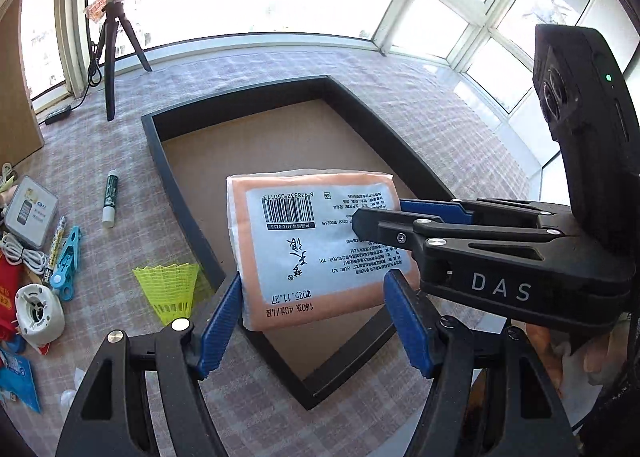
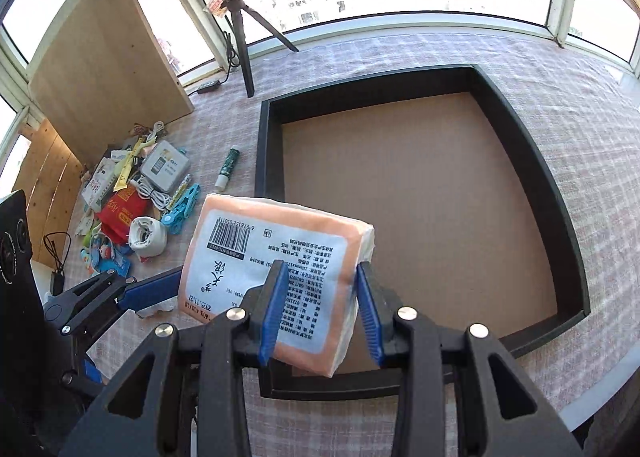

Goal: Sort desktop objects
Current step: 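Carry the tissue pack into the black tray and release it, then grasp the white plastic bag with the left gripper while the right grasps the yellow shuttlecock, then carry the plastic bag and shuttlecock into the tray and release both, then grasp the white plug adapter with the left gripper while the right grasps the green glue stick, then carry the plug adapter and glue stick into the tray and release them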

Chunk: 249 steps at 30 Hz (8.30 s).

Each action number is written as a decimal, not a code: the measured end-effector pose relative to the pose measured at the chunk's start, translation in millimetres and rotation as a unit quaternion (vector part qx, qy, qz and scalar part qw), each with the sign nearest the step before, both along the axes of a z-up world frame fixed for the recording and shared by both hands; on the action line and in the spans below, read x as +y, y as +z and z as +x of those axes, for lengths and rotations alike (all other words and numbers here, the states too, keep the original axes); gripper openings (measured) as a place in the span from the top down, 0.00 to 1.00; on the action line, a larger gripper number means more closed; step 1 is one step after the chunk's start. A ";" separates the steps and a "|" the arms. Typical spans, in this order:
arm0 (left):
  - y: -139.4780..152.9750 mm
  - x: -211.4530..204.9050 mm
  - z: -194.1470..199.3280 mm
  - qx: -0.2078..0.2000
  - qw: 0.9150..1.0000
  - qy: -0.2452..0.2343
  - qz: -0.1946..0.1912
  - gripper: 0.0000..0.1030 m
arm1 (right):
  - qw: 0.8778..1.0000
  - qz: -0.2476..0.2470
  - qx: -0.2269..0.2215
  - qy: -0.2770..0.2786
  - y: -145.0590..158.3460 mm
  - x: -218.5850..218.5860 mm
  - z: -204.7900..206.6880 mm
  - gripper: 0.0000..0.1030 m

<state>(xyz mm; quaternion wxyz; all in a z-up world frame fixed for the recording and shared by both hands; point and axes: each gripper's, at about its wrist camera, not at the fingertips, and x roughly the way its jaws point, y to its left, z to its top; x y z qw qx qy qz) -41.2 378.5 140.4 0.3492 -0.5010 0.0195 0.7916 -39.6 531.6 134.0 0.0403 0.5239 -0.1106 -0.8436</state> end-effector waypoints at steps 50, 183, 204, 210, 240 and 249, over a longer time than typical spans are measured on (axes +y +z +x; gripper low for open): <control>-76.8 -186.1 16.5 -0.005 0.979 0.008 -0.205 0.45 | 0.992 0.043 -0.091 0.075 -94.5 -169.1 -29.7 0.65; -82.5 -195.9 -89.4 -0.084 0.969 0.144 -0.181 0.83 | 0.981 0.022 -0.102 0.166 -102.1 -200.4 -178.0 0.85; -23.8 -29.7 -82.1 -0.036 0.994 0.030 -0.104 0.83 | 0.994 0.033 -0.054 0.087 -41.8 -61.9 -164.6 0.85; -31.0 29.0 -69.4 -0.035 0.993 -0.021 -0.108 0.83 | 0.995 0.046 -0.068 0.049 -53.7 -13.0 -166.5 0.85; -21.3 -36.2 -66.0 -0.025 0.991 0.055 -0.117 0.63 | 0.995 0.041 -0.055 0.067 -39.0 -36.9 -155.1 0.68; -23.0 -167.0 -66.5 -0.028 0.973 0.183 -0.136 0.63 | 0.988 0.025 -0.038 0.150 -24.2 -125.2 -143.9 0.68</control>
